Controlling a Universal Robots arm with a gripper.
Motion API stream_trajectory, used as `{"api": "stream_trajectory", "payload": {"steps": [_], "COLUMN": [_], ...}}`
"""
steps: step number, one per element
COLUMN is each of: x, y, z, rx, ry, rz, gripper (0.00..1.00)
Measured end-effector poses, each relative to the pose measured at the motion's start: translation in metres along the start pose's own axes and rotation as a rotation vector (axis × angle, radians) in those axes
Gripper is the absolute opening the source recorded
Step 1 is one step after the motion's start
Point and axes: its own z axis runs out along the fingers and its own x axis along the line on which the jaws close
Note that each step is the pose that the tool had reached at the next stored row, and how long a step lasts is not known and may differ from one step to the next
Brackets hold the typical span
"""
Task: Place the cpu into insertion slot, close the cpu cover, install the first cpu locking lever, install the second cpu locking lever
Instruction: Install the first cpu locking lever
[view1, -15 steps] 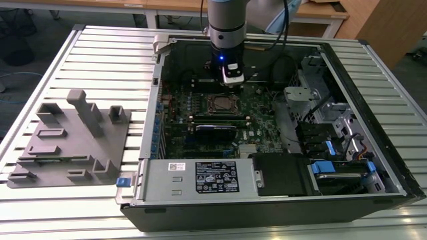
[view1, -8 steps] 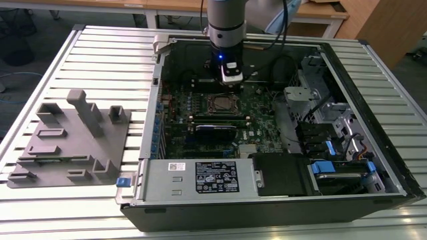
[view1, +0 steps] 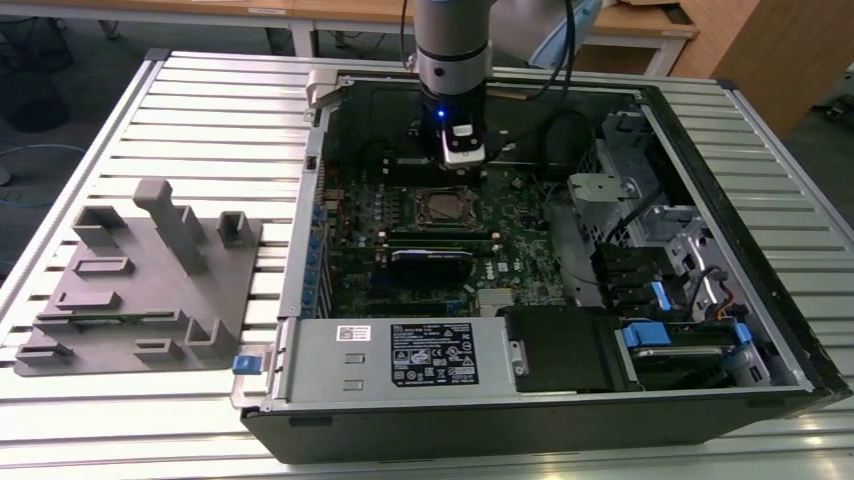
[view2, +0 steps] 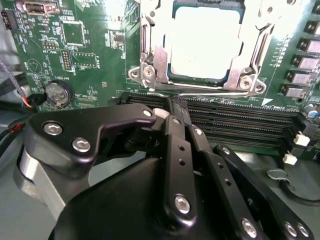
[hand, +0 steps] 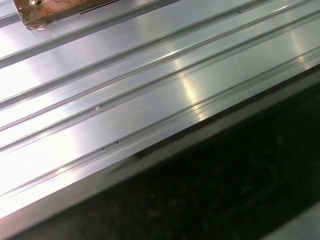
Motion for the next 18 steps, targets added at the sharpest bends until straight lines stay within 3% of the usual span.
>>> {"api": "stream_trajectory", "payload": {"steps": [7,14,18], "x": [0.0000,0.0002,0.0000], "y": [-0.0002,-0.0003,-0.0003], "z": [0.0005,0.0013,0.0019], "rx": [0.0236,0.0233,0.0188], "ry": [-0.0115,-0.0113,-0.0091], "rz": [-0.004,-0.004,-0.003], "gripper": [0.10,0.10,0.10]}}
